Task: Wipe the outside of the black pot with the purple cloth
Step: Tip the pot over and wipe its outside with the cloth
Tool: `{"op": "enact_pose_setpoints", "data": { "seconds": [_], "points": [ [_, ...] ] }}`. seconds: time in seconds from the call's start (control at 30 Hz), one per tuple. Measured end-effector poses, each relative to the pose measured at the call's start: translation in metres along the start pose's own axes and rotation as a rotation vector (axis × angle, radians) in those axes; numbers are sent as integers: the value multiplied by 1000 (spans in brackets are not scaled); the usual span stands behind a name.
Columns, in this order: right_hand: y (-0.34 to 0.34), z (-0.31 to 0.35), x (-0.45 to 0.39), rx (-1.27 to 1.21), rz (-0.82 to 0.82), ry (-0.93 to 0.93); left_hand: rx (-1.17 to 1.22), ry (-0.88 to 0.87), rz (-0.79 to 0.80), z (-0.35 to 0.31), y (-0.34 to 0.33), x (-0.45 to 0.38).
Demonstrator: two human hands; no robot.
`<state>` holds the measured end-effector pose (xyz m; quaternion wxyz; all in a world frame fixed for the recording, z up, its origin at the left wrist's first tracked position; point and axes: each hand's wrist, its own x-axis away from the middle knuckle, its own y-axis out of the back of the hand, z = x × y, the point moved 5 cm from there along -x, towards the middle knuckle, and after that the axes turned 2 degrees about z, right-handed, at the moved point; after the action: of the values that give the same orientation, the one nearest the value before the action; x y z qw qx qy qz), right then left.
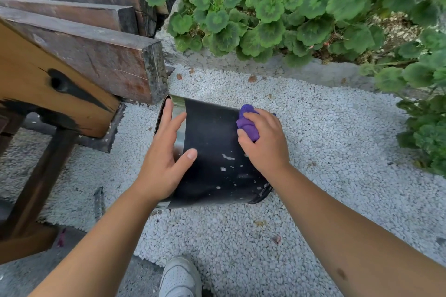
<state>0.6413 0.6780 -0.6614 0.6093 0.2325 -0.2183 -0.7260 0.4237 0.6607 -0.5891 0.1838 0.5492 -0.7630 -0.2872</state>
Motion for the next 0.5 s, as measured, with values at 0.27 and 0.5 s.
{"op": "enact_pose_setpoints", "data": {
  "seconds": [0.27, 0.5],
  "points": [
    [-16, 82, 17, -60, -81, 284, 67, -40, 4, -12, -20, -17],
    [-22, 71, 22, 4, -161, 348, 85, -2, 3, -8, -19, -21]
  ]
}}
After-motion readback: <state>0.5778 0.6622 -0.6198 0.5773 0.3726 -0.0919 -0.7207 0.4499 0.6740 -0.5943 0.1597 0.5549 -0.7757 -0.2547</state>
